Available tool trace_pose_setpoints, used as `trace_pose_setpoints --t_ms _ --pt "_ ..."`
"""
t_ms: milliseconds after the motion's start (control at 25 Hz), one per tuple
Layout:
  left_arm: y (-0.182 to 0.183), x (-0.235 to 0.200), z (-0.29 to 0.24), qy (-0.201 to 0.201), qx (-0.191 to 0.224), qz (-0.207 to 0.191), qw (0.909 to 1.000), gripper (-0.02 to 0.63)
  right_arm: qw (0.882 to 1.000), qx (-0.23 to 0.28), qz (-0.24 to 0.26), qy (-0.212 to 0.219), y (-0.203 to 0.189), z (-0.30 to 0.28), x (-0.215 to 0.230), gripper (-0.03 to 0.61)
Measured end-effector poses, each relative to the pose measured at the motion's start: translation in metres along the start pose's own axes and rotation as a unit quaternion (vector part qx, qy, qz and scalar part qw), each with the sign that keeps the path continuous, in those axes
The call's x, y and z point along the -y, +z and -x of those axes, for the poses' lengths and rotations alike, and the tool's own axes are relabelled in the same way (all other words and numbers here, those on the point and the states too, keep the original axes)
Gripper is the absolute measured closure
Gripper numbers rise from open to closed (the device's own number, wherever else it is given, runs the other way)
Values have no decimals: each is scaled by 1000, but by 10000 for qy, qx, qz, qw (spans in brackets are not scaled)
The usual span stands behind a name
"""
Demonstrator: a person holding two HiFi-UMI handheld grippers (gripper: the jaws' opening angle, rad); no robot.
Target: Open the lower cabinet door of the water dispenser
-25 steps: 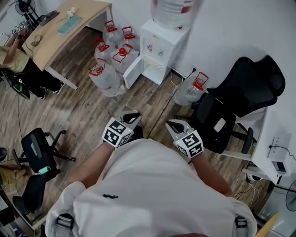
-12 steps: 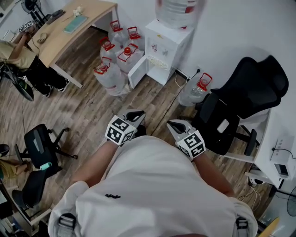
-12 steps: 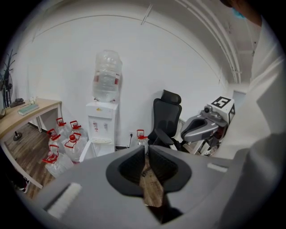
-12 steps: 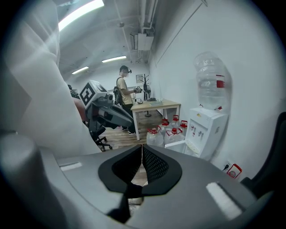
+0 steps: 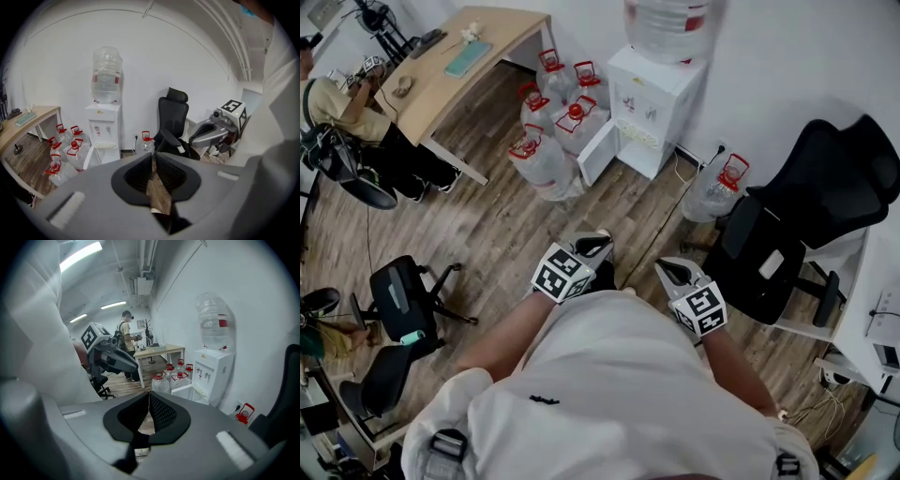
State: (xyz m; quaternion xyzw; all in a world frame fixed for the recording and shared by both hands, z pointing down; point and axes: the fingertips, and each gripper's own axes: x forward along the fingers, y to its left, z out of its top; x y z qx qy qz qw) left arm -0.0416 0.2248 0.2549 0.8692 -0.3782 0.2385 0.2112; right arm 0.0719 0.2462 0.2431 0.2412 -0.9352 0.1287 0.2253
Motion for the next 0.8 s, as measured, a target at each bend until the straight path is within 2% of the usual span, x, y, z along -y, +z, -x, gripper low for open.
trace_pose_setpoints --t_ms 400,600,800 --pt "-5 -25 31 177 68 153 9997 529 9999 -31 74 73 17 -32 -3 575" --pt "-13 -64 43 198 191 340 9990 529 9997 -151 167 36 35 -63 -6 575" --pt "-7 -127 60 245 367 411 9982 529 9995 -291 151 6 55 -113 -9 575"
